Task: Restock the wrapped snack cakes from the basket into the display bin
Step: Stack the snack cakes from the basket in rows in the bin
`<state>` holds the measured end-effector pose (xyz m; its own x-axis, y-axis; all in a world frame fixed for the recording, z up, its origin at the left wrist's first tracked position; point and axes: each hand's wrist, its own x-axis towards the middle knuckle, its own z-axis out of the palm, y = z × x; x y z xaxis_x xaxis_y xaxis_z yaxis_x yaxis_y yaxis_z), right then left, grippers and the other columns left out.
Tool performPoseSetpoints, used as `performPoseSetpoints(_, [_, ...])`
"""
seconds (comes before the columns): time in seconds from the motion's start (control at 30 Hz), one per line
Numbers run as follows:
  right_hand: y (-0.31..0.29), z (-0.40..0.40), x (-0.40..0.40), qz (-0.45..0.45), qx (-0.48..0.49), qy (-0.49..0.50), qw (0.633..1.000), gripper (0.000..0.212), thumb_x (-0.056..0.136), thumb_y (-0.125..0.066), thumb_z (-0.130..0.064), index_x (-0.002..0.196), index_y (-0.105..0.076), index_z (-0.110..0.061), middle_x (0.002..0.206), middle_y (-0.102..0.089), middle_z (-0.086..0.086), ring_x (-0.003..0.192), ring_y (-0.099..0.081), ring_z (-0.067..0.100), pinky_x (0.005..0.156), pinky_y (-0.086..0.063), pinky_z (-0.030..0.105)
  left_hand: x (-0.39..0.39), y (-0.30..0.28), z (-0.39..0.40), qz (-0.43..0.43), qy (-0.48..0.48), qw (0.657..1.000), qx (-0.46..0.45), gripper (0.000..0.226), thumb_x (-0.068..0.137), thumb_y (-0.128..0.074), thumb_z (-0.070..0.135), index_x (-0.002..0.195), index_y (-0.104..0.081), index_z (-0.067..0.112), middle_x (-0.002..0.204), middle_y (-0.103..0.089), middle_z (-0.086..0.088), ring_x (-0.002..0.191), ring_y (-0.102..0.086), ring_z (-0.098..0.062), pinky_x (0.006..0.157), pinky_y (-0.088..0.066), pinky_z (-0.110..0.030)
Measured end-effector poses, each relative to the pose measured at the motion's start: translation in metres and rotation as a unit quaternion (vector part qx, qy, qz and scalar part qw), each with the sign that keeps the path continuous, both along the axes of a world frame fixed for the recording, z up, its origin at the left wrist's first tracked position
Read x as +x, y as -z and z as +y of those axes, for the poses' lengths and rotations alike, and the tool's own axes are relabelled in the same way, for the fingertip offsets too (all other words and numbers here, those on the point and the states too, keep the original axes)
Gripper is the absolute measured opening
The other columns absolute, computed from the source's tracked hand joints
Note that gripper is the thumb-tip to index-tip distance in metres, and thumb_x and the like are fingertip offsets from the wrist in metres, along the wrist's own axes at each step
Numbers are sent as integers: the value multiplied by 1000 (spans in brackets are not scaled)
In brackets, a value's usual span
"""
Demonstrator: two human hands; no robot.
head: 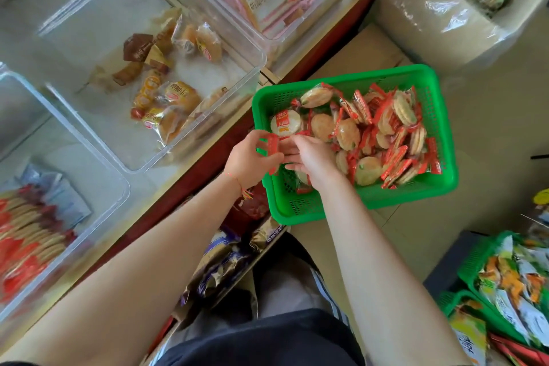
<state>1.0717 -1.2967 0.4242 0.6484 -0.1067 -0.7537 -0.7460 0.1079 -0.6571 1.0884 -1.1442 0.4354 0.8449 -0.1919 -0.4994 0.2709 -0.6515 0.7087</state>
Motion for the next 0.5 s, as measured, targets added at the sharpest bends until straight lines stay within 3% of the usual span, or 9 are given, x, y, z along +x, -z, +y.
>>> performPoseSetpoints(0.17, [11,3,10,20,0,39,999,25,93,-55,-23,105,-67,-6,85,-75,11,69,-72,24,62,-59,33,4,17,8,60,-183,981,-23,42,80,-70,19,121,-61,15,105,-65,-1,91,-66,-18,75,-60,-38])
performPoseSetpoints(0.3, [26,-3,18,84,-85,112,987,21,94,-57,-20,110,-61,-7,92,-66,11,66,-69,20,59,-59,32,8,21,28,158,-325,926,-110,42,82,-67,15,124,-63,15,106,-68,-5,79,-66,-11,55,-55,-22])
performPoseSetpoints(0.4, [29,4,31,128,-42,147,980,32,89,-67,-28,111,-58,-8,100,-66,10,75,-71,21,55,-57,29,7,17,44,207,-387,884,-162,38,81,-69,11,119,-66,16,98,-66,-5,69,-62,-11,55,-52,-22])
performPoseSetpoints(0.5, [29,16,40,152,15,224,962,31,88,-70,-28,110,-56,-10,101,-67,10,82,-72,21,60,-58,30,4,13,54,216,-396,876,-173,28,81,-69,8,107,-71,17,82,-66,-1,58,-59,-9,55,-52,-22])
